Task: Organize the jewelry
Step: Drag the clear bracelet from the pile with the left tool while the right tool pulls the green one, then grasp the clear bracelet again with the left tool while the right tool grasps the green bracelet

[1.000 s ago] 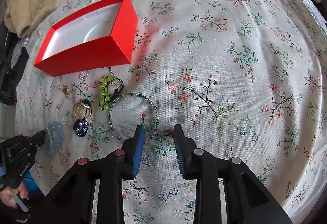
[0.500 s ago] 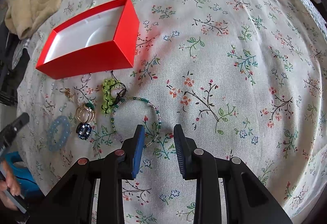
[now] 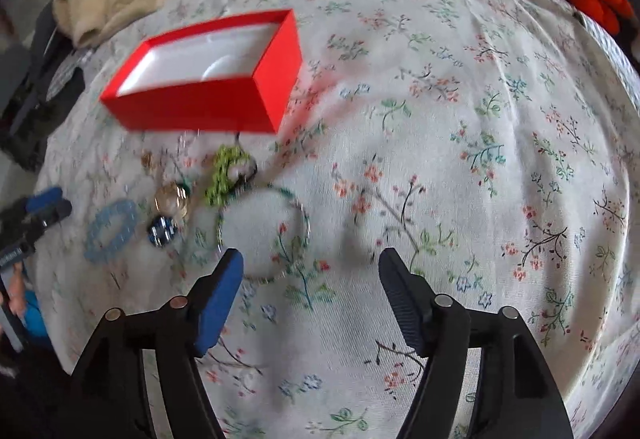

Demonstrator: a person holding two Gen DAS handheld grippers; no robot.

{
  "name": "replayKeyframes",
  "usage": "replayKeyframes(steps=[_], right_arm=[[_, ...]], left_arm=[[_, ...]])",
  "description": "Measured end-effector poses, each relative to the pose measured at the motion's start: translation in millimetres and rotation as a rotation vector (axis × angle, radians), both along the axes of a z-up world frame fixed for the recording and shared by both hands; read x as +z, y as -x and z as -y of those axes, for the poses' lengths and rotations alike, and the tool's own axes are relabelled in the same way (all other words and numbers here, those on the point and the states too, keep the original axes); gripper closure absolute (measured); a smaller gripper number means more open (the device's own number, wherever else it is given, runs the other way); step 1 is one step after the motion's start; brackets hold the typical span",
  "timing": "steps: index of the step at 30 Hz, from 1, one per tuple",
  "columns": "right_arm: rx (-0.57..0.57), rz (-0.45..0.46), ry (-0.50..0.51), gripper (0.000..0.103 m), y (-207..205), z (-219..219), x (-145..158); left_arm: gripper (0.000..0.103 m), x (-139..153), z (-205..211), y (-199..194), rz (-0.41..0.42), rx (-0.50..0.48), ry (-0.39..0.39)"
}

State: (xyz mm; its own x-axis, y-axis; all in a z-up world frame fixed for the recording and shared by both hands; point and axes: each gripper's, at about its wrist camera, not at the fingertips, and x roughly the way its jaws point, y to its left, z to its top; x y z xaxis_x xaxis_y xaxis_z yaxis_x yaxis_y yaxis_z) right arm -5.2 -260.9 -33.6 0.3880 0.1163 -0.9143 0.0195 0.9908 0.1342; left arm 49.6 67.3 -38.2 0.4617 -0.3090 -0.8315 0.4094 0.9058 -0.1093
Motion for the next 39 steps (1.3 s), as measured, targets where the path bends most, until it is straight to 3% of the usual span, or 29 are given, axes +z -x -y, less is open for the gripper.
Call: replayKeyframes(steps=[11,17,24,39], right_arm=[[0.184,0.105,0.167,0.008,8,-33,-22],[0.169,0.133,0.169,0.005,-4,-31,-25],[0.165,0.137,0.183,0.005,-13,-38,-23],[0.229,0.145,0.182,0.035,-13,-53,-17]], left_arm=[[0.009,-19,24,13,0.087,-0.12,-0.108],[0.009,-19,29,7,0.106,-0.13,-0.094],[0.02,-15,31,4,0.109,-0.138,-0.079],[0.04,-12,36,9,0.115,-0.161,-0.075]])
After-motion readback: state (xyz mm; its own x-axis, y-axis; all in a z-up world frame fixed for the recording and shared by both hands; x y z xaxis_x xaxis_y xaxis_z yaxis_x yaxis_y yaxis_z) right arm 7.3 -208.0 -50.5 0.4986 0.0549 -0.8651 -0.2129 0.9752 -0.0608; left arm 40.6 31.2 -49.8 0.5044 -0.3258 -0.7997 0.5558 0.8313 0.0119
